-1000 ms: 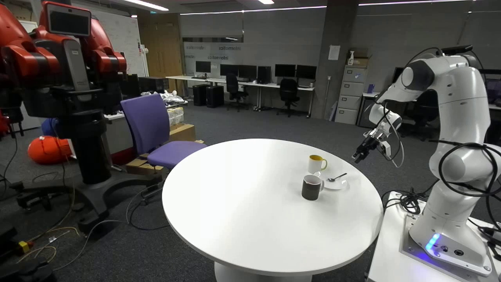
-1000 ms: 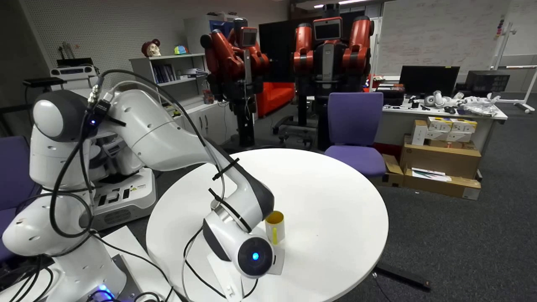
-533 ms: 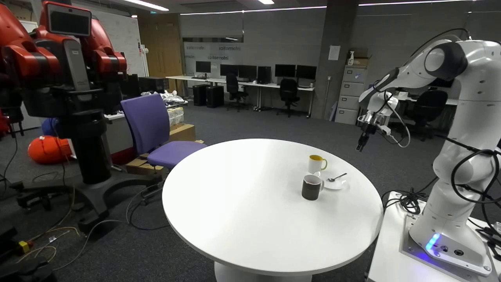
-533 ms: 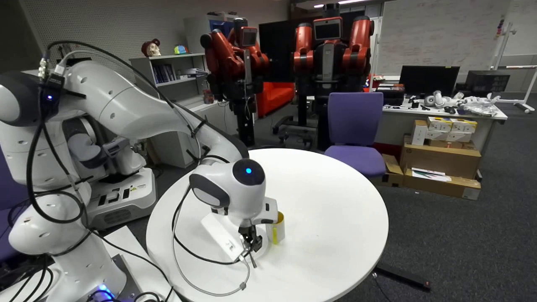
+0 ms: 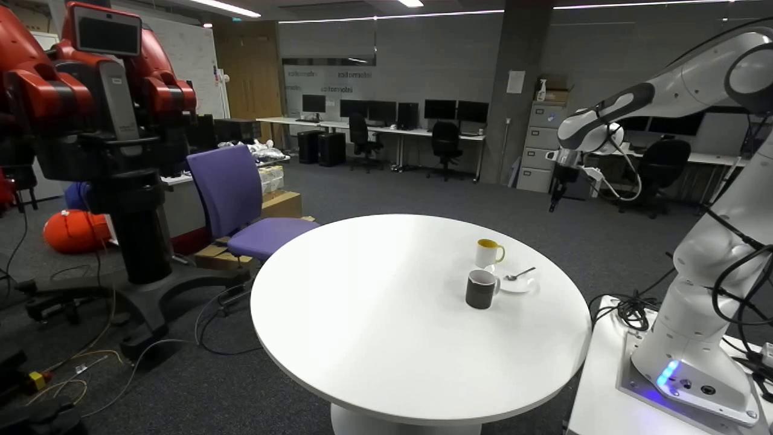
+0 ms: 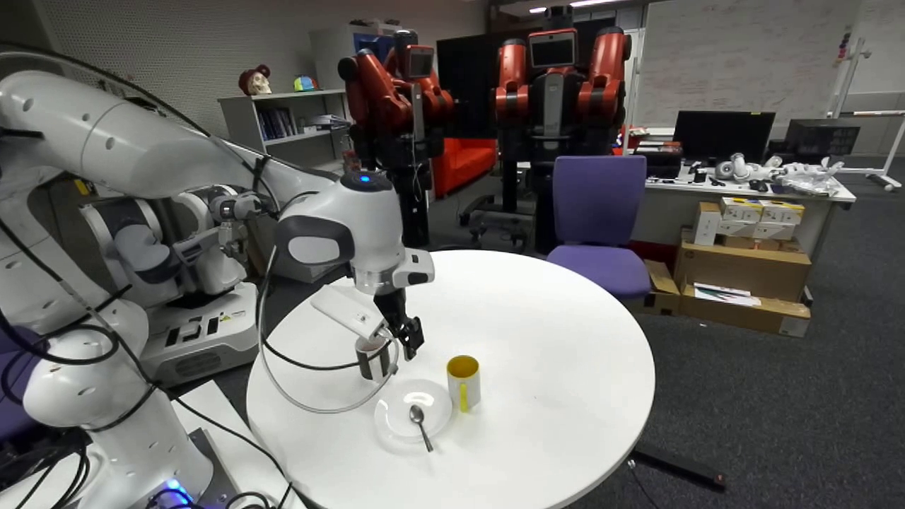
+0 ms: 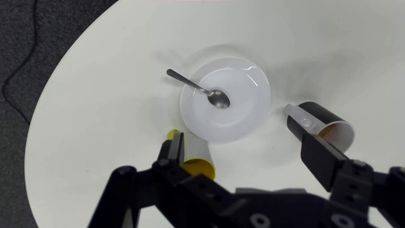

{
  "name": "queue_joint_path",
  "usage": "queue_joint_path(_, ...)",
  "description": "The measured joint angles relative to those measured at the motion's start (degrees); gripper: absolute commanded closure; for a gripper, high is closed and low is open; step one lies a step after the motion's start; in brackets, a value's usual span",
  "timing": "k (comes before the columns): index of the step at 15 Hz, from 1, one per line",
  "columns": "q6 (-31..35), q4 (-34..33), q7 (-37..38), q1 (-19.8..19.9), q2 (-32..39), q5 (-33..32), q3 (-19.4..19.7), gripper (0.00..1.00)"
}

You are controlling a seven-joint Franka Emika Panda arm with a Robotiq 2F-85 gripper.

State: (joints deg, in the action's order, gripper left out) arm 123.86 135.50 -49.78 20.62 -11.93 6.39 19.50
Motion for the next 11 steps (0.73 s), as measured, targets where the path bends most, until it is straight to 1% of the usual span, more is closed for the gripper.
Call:
queue_joint_path(5,-0.2,2.7,5.6,-2.0,-8.9,-5.0,-1.4,0.0)
queue_joint_path(8,-0.3,4.0,7.1,-2.6,-11.5,-6.8,-1.5,0.0)
queue_joint_path(11,-0.3,4.7,7.6,-2.8,-12.5,-7.9,-1.5,0.0)
